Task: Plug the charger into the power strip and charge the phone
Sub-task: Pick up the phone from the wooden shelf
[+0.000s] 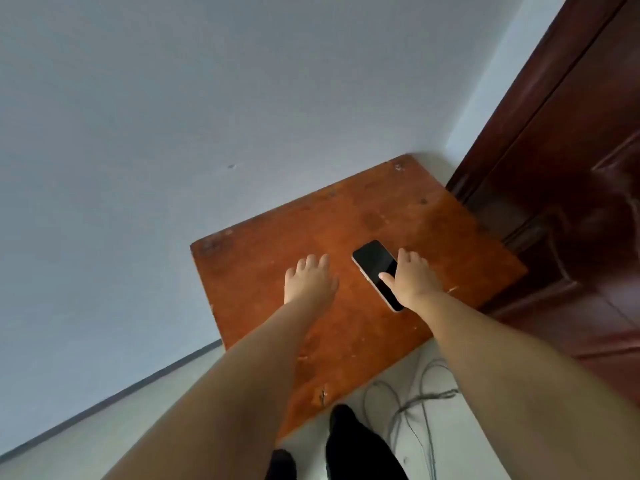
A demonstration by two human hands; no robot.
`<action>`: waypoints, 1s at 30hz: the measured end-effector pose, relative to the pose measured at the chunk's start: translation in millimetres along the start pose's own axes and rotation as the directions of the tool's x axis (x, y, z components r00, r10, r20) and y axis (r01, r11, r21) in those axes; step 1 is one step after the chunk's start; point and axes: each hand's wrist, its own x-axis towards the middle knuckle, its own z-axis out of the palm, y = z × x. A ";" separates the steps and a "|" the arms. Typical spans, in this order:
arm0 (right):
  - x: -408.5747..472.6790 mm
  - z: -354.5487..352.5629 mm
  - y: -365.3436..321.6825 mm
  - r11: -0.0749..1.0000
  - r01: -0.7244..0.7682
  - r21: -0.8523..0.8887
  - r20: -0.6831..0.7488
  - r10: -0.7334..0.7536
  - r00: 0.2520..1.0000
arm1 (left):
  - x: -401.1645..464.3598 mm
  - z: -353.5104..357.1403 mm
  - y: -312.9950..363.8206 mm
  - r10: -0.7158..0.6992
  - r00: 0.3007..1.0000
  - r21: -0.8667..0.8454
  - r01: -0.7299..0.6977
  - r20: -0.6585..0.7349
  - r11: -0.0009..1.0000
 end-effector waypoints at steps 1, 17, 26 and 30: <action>8.6 3.6 2.8 1.000 -0.017 -0.001 0.044 0.017 0.999 | 4.4 7.9 3.9 -0.039 0.999 0.001 0.039 0.025 0.999; 46.1 19.6 8.1 0.975 -0.053 0.216 0.090 0.034 0.995 | 4.3 78.2 3.3 -0.112 0.993 0.155 0.114 -0.021 0.981; 48.7 -11.4 -2.2 0.866 -0.030 0.499 0.199 -0.081 0.977 | 13.3 23.8 2.1 -0.106 0.970 0.003 0.108 0.218 0.994; 43.9 -45.3 -33.2 0.769 0.105 0.631 0.083 -0.202 0.976 | 13.2 -39.5 -10.1 -0.273 0.962 -0.152 0.274 0.028 0.950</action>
